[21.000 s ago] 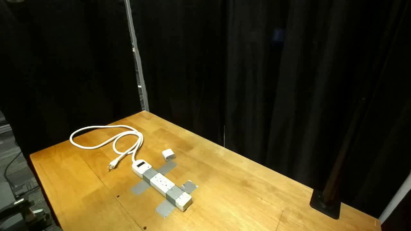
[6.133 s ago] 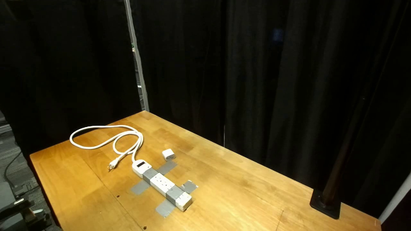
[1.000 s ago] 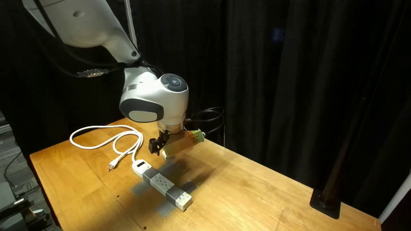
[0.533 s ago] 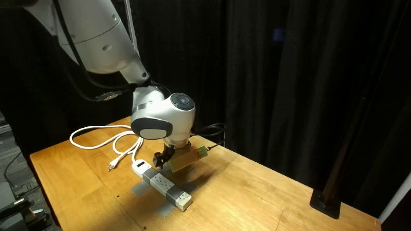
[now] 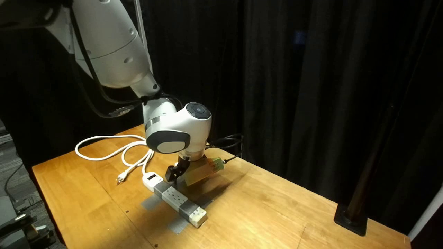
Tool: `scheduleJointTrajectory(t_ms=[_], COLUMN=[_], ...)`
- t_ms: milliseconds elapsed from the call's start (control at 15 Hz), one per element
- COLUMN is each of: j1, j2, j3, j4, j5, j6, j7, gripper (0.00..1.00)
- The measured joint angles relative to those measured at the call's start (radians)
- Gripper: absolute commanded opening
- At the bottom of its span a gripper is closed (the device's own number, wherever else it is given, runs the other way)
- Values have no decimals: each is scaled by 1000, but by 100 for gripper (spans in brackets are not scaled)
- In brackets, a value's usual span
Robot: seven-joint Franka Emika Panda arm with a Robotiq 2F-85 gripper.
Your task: Plug the charger head into the adapter
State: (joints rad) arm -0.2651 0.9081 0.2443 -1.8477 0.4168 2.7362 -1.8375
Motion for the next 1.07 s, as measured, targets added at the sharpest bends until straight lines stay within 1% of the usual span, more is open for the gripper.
scheduleJointTrajectory(t_ms=[333,800,1067], j1=[-17,-119,-136], j2=[7,9,19], j3=[18,128,145], j4=[13,26,26], j5=[-33,-33,-33], j6=[-2,-65,-88], j7=[66,83,83], gripper=[100,100,100])
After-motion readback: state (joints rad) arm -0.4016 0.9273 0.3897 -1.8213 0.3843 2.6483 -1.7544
